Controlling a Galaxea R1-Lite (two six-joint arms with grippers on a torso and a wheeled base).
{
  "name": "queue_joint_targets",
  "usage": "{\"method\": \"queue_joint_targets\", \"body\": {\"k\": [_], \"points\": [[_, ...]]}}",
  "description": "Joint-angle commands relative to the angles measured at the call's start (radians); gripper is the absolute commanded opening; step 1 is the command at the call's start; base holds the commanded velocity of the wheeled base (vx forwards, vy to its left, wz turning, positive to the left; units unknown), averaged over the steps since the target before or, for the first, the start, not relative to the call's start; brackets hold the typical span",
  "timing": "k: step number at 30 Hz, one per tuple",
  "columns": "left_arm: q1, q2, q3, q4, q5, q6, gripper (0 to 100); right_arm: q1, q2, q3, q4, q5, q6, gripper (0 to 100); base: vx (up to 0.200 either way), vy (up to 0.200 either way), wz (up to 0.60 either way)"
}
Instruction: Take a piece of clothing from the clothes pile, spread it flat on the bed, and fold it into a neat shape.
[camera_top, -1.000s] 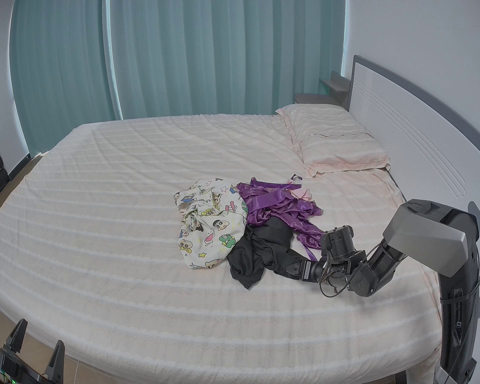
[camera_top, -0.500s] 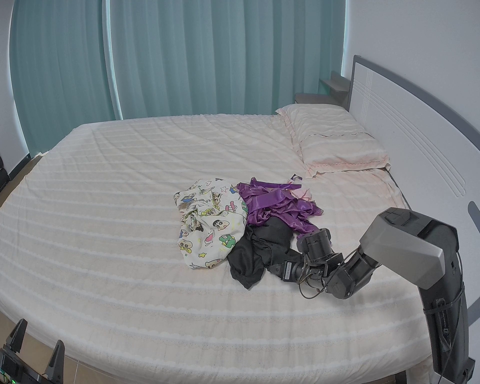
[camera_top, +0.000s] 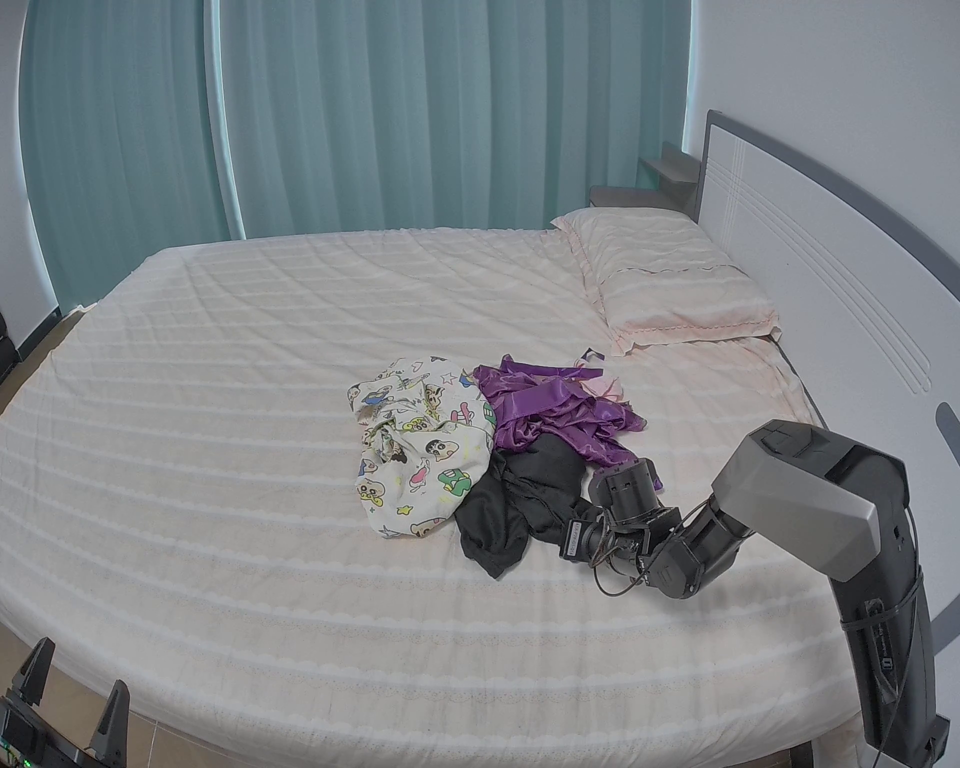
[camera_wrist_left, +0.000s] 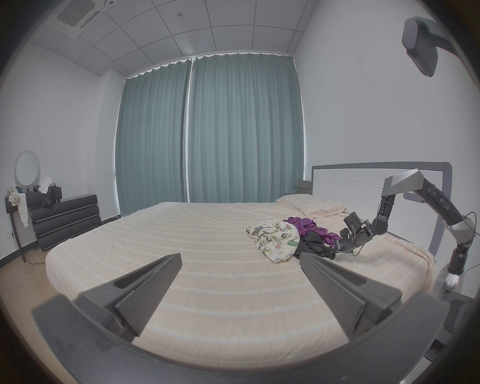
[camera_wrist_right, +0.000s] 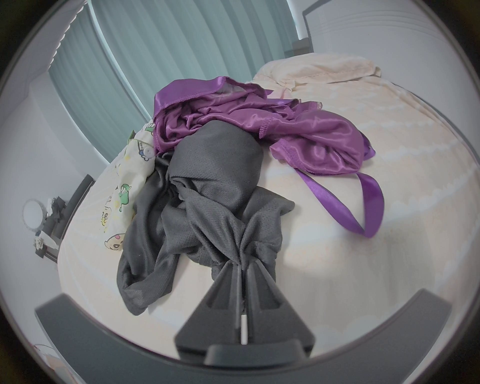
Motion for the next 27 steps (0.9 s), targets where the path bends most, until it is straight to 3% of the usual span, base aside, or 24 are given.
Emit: {"method": "queue_joint_targets", "body": {"k": [1,5,8,13,18,27], "points": [[0.0,-0.016,0.015,0.001,0.0,0.002,100,0.006,-0.143,0.148,-0.009,0.055,0.077,0,0.0,0.0,0.0],[0.0,-0.016,0.015,0.0,0.0,0.0,100,0.006,-0.249,0.277,-0.023,0.107,0.121,0,0.0,0.0,0.0],[0.0,-0.016,0.015,0.001,0.0,0.0,100,0.007,-0.292,0.344,-0.064,0.11,0.166,0,0.0,0.0,0.0],[0.0,-0.016,0.015,-0.003,-0.002,0.018,100,0.026,-0.384,0.533,-0.21,0.099,0.319,0,0.0,0.0,0.0],[0.0,-0.016,0.015,-0.003,-0.003,0.018,100,0.023,-0.393,0.578,-0.29,0.099,0.397,0,0.0,0.0,0.0],[0.0,-0.016,0.015,-0.003,0.0,-0.043,100,0.024,-0.371,0.594,-0.349,0.099,0.408,0,0.0,0.0,0.0]]}}
